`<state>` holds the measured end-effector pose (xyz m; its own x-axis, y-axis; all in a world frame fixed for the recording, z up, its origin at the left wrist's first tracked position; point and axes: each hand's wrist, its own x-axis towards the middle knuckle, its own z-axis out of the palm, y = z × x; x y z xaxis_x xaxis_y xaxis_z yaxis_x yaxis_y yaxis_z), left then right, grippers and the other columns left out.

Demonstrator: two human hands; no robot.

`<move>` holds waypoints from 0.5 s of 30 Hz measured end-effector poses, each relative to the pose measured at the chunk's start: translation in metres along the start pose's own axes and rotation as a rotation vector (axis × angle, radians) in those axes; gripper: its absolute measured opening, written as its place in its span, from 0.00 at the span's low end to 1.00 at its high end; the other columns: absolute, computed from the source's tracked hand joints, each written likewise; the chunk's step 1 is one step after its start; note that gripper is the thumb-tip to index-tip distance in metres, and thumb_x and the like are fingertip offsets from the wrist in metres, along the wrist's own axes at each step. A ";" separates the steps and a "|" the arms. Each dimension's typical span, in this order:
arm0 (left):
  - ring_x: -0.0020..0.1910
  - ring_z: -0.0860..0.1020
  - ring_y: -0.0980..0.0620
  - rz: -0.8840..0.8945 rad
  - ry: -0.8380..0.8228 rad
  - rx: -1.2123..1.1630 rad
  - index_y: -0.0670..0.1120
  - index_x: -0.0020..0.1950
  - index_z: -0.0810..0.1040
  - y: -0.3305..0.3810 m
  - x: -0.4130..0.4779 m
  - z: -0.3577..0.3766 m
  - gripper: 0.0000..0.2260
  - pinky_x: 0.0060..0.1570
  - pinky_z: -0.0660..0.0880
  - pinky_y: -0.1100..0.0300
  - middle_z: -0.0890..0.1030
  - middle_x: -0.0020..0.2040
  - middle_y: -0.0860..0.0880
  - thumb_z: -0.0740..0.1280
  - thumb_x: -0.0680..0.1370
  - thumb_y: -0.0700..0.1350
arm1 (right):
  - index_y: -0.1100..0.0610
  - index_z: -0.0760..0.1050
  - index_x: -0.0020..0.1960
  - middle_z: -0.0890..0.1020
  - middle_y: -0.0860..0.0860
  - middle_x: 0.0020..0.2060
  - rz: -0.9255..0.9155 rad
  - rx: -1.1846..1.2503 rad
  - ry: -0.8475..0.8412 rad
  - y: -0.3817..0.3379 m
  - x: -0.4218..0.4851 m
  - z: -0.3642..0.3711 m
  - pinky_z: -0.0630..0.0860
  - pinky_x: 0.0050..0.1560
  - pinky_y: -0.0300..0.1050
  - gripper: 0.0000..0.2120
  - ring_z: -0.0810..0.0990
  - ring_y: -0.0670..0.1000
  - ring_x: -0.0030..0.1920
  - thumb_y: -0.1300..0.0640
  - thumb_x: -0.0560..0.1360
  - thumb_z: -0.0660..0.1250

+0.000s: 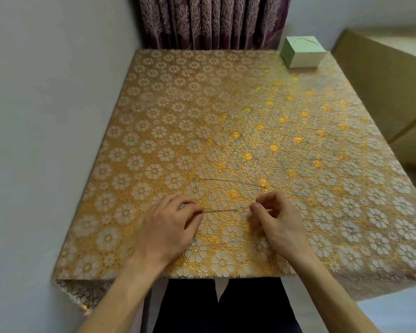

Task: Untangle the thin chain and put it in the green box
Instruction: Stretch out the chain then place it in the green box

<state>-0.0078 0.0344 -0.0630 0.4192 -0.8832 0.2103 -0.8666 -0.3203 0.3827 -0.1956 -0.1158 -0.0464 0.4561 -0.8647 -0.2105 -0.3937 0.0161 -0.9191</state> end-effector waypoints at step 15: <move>0.46 0.77 0.68 -0.122 -0.255 -0.562 0.55 0.51 0.84 0.066 0.028 -0.001 0.04 0.47 0.72 0.69 0.83 0.48 0.61 0.69 0.79 0.51 | 0.57 0.82 0.52 0.86 0.53 0.42 -0.030 0.222 -0.101 -0.020 -0.012 -0.016 0.77 0.37 0.38 0.06 0.79 0.47 0.34 0.64 0.78 0.69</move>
<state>-0.0530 -0.0114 -0.0306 0.3685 -0.9277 -0.0594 -0.5131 -0.2563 0.8192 -0.2060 -0.1141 -0.0205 0.5466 -0.8121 -0.2043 -0.1986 0.1114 -0.9737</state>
